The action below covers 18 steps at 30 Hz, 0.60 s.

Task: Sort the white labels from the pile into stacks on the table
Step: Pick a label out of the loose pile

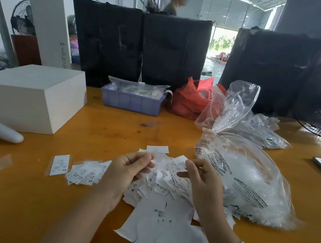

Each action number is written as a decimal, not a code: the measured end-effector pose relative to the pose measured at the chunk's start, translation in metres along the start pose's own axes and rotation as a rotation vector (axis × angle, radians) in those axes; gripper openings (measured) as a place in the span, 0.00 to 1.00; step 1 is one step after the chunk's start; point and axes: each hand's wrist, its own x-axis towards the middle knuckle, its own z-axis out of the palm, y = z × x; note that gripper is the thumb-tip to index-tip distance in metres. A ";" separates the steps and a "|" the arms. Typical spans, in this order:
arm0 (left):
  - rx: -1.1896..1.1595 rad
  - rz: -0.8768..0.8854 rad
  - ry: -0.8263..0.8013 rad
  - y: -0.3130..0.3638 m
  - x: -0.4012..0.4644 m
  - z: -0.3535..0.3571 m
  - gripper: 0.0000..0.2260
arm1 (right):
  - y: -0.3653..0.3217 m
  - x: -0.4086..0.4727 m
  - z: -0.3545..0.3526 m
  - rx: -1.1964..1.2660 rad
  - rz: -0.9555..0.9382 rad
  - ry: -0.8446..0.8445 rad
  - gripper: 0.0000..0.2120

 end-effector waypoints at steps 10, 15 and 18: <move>0.220 0.069 -0.061 -0.002 -0.004 0.011 0.06 | -0.004 0.002 0.001 0.615 0.250 0.034 0.15; 0.243 0.079 -0.068 -0.002 -0.004 0.012 0.06 | -0.004 -0.002 0.004 0.629 0.256 -0.054 0.05; 0.245 0.083 -0.057 -0.002 -0.004 0.012 0.06 | -0.002 -0.002 0.005 0.583 0.275 -0.083 0.05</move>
